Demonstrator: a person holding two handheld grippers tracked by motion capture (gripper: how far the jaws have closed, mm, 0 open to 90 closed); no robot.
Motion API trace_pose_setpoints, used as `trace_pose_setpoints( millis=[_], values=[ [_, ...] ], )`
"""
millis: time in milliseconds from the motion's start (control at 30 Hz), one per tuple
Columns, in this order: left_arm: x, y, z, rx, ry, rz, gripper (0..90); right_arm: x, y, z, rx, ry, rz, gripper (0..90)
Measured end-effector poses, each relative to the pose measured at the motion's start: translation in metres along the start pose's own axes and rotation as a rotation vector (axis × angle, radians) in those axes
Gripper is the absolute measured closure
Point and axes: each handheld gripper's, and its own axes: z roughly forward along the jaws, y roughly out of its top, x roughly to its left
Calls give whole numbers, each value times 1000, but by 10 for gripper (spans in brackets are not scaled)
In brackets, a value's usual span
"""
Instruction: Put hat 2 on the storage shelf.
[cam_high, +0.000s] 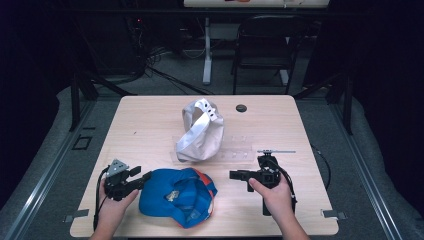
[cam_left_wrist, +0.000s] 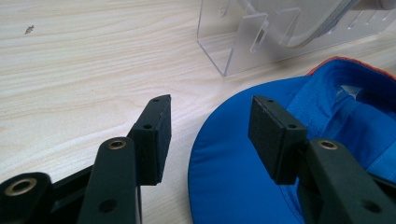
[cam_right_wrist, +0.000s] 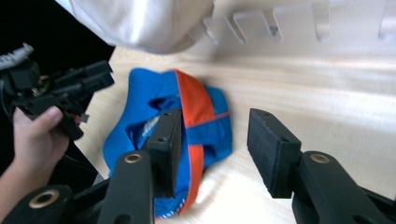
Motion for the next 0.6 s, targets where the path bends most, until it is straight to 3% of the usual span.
trace_pose_setpoints(
  millis=[167, 333, 367, 400, 433, 500, 600],
  values=[
    [-1, -3, -2, 2, 10, 12, 498, -4, -14, 2, 22, -5, -28, 567],
    [1, -10, -10, 8, 33, 8, 500, -7, -24, 6, 66, 36, -51, 576],
    [1, -12, -12, 6, 37, 6, 500, -7, -28, 11, 61, 50, -35, 576],
    [2, -13, -13, 6, 38, 5, 501, -8, -28, 13, 96, 43, -53, 576],
    [2, -14, -15, 7, 47, 2, 501, -7, -31, 19, 71, 93, -21, 577],
    [4, -17, -19, 7, 56, -3, 501, -7, -35, 26, 123, 95, -36, 577],
    [5, -21, -24, 11, 71, -9, 501, -7, -41, 39, 150, 124, -22, 577]
  ],
)
